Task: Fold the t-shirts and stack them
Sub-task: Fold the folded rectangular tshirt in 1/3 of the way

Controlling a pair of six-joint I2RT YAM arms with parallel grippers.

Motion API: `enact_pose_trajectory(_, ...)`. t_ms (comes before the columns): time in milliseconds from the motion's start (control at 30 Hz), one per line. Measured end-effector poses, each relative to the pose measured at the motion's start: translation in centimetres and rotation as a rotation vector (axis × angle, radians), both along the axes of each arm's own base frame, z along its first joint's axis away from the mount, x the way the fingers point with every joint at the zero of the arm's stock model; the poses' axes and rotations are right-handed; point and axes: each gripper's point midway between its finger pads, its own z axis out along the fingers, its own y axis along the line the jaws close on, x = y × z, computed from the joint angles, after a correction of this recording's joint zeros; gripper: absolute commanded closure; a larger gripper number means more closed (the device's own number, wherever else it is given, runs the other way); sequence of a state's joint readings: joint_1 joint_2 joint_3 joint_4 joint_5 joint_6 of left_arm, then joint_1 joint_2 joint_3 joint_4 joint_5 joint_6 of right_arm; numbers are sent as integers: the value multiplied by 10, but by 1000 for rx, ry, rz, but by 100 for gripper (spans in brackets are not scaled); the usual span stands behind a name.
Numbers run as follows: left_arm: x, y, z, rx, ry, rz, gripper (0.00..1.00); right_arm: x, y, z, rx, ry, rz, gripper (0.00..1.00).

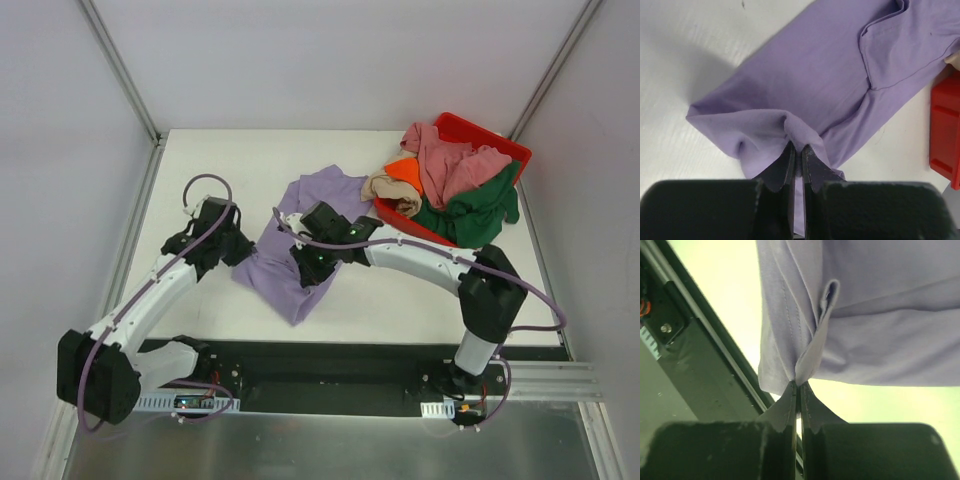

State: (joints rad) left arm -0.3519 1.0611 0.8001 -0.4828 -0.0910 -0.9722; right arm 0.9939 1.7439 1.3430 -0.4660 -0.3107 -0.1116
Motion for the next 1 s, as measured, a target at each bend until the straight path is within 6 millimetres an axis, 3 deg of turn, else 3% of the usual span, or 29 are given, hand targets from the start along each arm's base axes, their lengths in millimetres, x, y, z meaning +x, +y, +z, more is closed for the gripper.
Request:
enact_pose_trajectory(500,68,-35,1,-2,28,-83,100,75,-48,1,-48,-72,-135,97)
enact_pose_trajectory(667,79,-41,-10,7,60,-105,100,95,-54,-2,-77,-62,-143,96)
enact_pose_trajectory(1000,93,-54,-41,12,147,-148,100,117,-70,-30,-152,9,-159,92)
